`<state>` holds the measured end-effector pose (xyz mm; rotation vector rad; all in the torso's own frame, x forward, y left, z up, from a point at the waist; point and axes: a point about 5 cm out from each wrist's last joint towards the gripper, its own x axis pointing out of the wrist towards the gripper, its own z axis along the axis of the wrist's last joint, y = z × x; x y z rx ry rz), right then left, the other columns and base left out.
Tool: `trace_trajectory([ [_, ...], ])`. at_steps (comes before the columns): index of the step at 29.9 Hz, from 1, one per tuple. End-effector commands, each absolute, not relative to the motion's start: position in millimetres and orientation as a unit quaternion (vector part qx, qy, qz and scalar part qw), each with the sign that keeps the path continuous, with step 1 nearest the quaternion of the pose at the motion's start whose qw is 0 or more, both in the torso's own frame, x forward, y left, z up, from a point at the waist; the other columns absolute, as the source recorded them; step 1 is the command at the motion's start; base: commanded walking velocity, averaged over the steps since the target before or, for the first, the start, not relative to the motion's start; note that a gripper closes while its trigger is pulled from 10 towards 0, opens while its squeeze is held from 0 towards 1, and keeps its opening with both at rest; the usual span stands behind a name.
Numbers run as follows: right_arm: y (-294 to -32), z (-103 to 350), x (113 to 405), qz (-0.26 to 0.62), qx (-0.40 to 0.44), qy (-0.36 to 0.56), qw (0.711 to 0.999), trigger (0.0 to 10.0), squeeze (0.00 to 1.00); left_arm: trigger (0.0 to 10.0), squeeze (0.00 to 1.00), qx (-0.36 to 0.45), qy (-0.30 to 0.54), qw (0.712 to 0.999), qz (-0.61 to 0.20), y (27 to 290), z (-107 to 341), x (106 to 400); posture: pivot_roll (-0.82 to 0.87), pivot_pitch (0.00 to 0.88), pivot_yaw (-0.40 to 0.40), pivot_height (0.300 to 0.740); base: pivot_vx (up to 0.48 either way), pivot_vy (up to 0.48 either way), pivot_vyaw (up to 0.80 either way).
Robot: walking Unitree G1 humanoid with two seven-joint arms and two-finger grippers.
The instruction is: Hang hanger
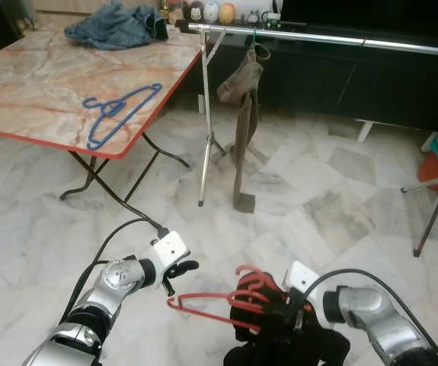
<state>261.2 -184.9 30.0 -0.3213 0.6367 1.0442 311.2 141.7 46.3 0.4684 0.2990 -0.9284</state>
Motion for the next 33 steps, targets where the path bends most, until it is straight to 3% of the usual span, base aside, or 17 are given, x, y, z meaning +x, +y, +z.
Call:
trace_trajectory([
  [1, -183, 39, 271, 0.481, -0.158, 0.266, 0.82, 10.0, 0.0, 10.0, 0.0, 0.216, 0.13, 0.849, -0.464, 137, 52, 312, -0.01, 0.023, 0.009, 0.74, 0.0, 0.0, 0.0],
  [8, -174, 47, 279, 0.487, -0.162, 0.23, 0.826, 10.0, 0.0, 10.0, 0.0, 0.202, 0.127, 0.839, -0.489, 130, 55, 312, -0.01, 0.046, 0.007, 0.74, 0.0, 0.0, 0.0],
  [14, -171, 47, 273, 0.535, -0.17, 0.246, 0.79, 10.0, 0.0, 10.0, 0.0, 0.195, 0.125, 0.837, -0.496, 127, 55, 312, -0.02, 0.053, 0.004, 0.74, 0.0, 0.0, 0.0],
  [24, -172, 45, 272, 0.549, -0.18, 0.26, 0.774, 10.0, 0.0, 10.0, 0.0, 0.109, 0.127, 0.848, -0.502, 127, 62, 315, -0.02, 0.063, -0.002, 0.74, 0.0, 0.0, 0.0],
  [25, -171, 45, 272, 0.55, -0.18, 0.261, 0.773, 10.0, 0.0, 10.0, 0.62, 0.102, 0.124, 0.847, -0.506, 128, 63, 314, -0.02, 0.063, -0.002, 0.74, 0.0, 0.0, 0.0],
  [26, -171, 44, 272, 0.55, -0.181, 0.263, 0.772, 10.0, 0.0, 10.0, 1.0, 0.096, 0.121, 0.845, -0.511, 128, 64, 314, -0.02, 0.065, -0.002, 0.74, 0.0, 0.0, 0.0],
  [33, -169, 44, 273, 0.555, -0.188, 0.266, 0.766, 10.0, 0.0, 10.0, 1.0, 0.089, 0.146, 0.82, -0.547, 129, 59, 306, -0.02, 0.068, -0.003, 0.74, 0.0, 0.0, 0.0],
])
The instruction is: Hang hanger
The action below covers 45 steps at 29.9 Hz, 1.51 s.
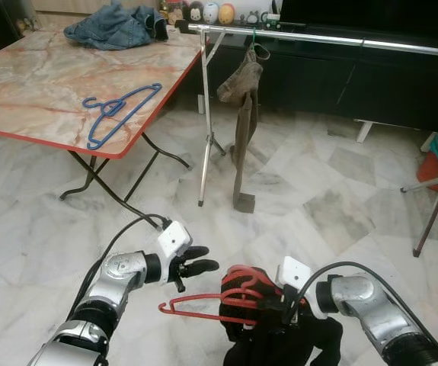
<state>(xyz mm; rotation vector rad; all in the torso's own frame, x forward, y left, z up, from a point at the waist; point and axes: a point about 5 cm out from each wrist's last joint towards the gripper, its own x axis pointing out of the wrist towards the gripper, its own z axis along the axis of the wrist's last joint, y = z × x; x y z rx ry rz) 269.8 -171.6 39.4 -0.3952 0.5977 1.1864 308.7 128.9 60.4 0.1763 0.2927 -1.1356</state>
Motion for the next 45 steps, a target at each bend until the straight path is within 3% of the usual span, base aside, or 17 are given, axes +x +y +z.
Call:
trace_trajectory([
  [1, -169, 44, 273, 0.556, -0.188, 0.267, 0.765, 10.0, 0.0, 10.0, 1.0, 0.088, 0.148, 0.816, -0.551, 128, 58, 305, -0.02, 0.068, -0.003, 0.74, 0.0, 0.0, 0.0],
  [6, -172, 48, 275, 0.558, -0.198, 0.27, 0.759, 10.0, 0.0, 10.0, 1.0, 0.141, 0.167, 0.793, -0.569, 124, 50, 300, -0.03, 0.07, -0.004, 0.74, 0.0, 0.0, 0.0],
  [14, -173, 49, 275, 0.562, -0.205, 0.272, 0.754, 10.0, 0.0, 10.0, 1.0, 0.143, 0.164, 0.797, -0.563, 120, 50, 301, -0.03, 0.072, -0.006, 0.74, 0.0, 0.0, 0.0],
  [15, -172, 49, 275, 0.563, -0.205, 0.272, 0.753, 10.0, 0.0, 10.0, 0.0, 0.143, 0.163, 0.797, -0.563, 120, 51, 302, -0.03, 0.073, -0.007, 0.74, 0.0, 0.0, 0.0],
  [32, -165, 54, 286, 0.554, -0.224, 0.272, 0.755, 10.0, 0.0, 10.0, 0.0, 0.125, 0.181, 0.771, -0.598, 108, 43, 292, -0.03, 0.073, -0.012, 0.74, 0.0, 0.0, 0.0],
  [45, -157, 58, 284, 0.57, -0.215, 0.262, 0.748, 10.0, 0.0, 10.0, 0.0, 0.138, 0.182, 0.779, -0.584, 104, 43, 296, -0.03, 0.072, -0.011, 0.74, 0.0, 0.0, 0.0],
])
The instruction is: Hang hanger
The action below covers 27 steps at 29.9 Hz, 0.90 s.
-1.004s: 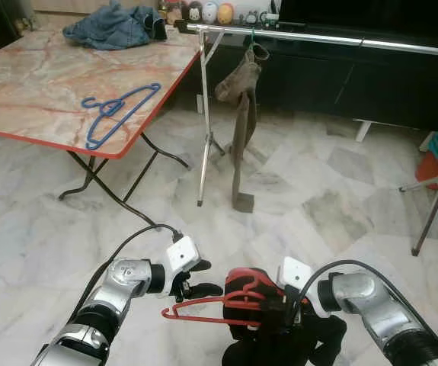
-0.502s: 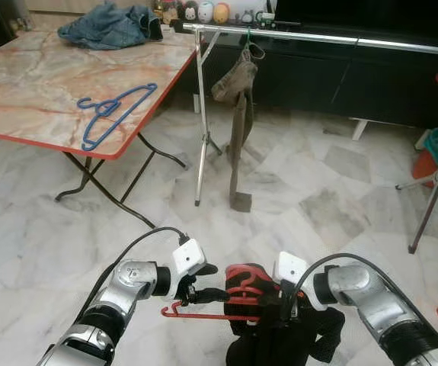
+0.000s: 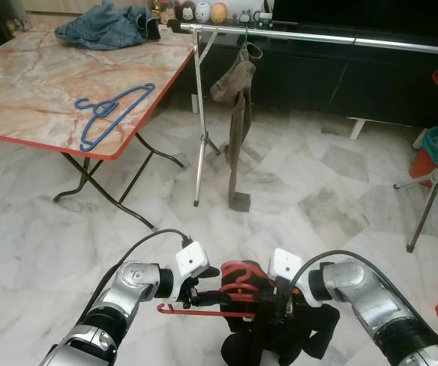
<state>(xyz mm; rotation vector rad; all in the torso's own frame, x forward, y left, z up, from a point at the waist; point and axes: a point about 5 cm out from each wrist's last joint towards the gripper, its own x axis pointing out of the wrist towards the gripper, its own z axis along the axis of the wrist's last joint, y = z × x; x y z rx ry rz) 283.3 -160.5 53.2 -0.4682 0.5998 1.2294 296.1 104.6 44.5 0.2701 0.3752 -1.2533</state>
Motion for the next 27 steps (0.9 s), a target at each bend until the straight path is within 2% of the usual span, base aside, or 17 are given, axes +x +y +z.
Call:
trace_trajectory([
  [1, -157, 59, 284, 0.572, -0.217, 0.262, 0.746, 10.0, 0.0, 10.0, 0.0, 0.14, 0.184, 0.779, -0.583, 104, 42, 296, -0.03, 0.073, -0.01, 0.74, 0.0, 0.0, 0.0],
  [15, -154, 67, 283, 0.588, -0.234, 0.268, 0.726, 10.0, 0.0, 10.0, 0.0, 0.151, 0.198, 0.776, -0.58, 102, 35, 292, -0.04, 0.074, -0.016, 0.74, 0.0, 0.0, 0.0],
  [16, -153, 67, 283, 0.589, -0.235, 0.268, 0.725, 10.0, 0.0, 6.6, 0.0, 0.152, 0.199, 0.776, -0.58, 102, 35, 292, -0.04, 0.074, -0.017, 0.74, 0.0, 0.0, 0.0],
  [17, -153, 67, 283, 0.589, -0.235, 0.268, 0.725, 10.0, 0.0, 6.6, 0.0, 0.152, 0.199, 0.776, -0.58, 102, 35, 292, -0.04, 0.074, -0.017, 0.74, 0.0, 0.0, 0.0],
  [18, -153, 68, 283, 0.589, -0.235, 0.27, 0.725, 10.0, 0.0, 2.3, 0.0, 0.153, 0.199, 0.776, -0.578, 102, 34, 292, -0.04, 0.075, -0.018, 0.74, 0.0, 0.0, 0.0],
  [19, -153, 68, 283, 0.589, -0.236, 0.27, 0.725, 10.0, 0.0, 2.3, 0.0, 0.153, 0.199, 0.777, -0.577, 102, 34, 292, -0.04, 0.075, -0.018, 0.74, 0.0, 0.0, 0.0],
  [20, -153, 68, 283, 0.589, -0.236, 0.27, 0.724, 10.0, 0.0, 0.3, 0.0, 0.154, 0.2, 0.777, -0.577, 102, 34, 292, -0.04, 0.075, -0.018, 0.74, 0.0, 0.0, 0.0],
  [21, -153, 68, 283, 0.589, -0.236, 0.271, 0.724, 10.0, 0.0, 0.0, 0.0, 0.153, 0.2, 0.777, -0.576, 102, 33, 292, -0.04, 0.075, -0.018, 0.74, 0.0, 0.0, 0.0],
  [27, -151, 69, 284, 0.591, -0.237, 0.271, 0.722, 10.0, 0.0, 0.0, 0.0, 0.153, 0.205, 0.776, -0.577, 101, 31, 290, -0.04, 0.073, -0.019, 0.74, 0.0, 0.0, 0.0],
])
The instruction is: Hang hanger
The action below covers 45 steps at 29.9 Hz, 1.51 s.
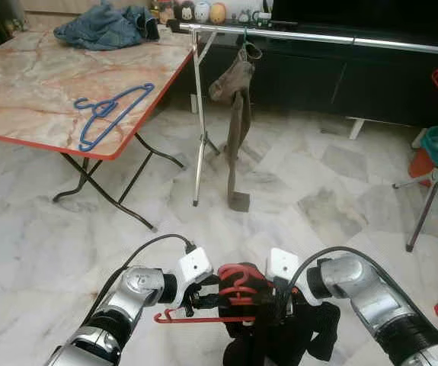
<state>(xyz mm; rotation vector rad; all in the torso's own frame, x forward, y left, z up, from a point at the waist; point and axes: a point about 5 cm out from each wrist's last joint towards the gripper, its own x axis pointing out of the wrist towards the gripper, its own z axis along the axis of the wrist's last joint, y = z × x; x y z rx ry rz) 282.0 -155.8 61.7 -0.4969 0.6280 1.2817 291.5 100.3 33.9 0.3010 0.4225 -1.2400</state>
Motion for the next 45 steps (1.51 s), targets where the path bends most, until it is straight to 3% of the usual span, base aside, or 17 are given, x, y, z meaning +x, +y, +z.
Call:
trace_trajectory([
  [1, -150.6, 69.0, 283.7, 0.591, -0.237, 0.271, 0.722, 10.0, 0.0, 0.0, 0.0, 0.153, 0.207, 0.774, -0.578, 101.2, 30.4, 289.5, -0.04, 0.071, -0.019, 0.74, 0.0, 0.0, 0.0],
  [41, -148.2, 70.7, 285.7, 0.59, -0.236, 0.265, 0.725, 10.0, 0.0, 0.0, 0.0, 0.144, 0.191, 0.785, -0.571, 101.3, 30.4, 289.5, -0.05, 0.072, -0.025, 0.74, 0.0, 0.0, 0.0],
  [42, -148.1, 70.8, 285.7, 0.59, -0.235, 0.265, 0.726, 10.0, 0.94, 0.0, 0.0, 0.144, 0.19, 0.785, -0.571, 101.4, 30.6, 289.7, -0.05, 0.072, -0.025, 0.74, 0.0, 0.0, 0.0],
  [45, -148.1, 71.1, 284.0, 0.596, -0.229, 0.265, 0.722, 10.0, 1.0, 0.0, 0.0, 0.144, 0.189, 0.785, -0.572, 101.6, 31.2, 290.0, -0.05, 0.072, -0.026, 0.74, 0.0, 0.0, 0.0],
])
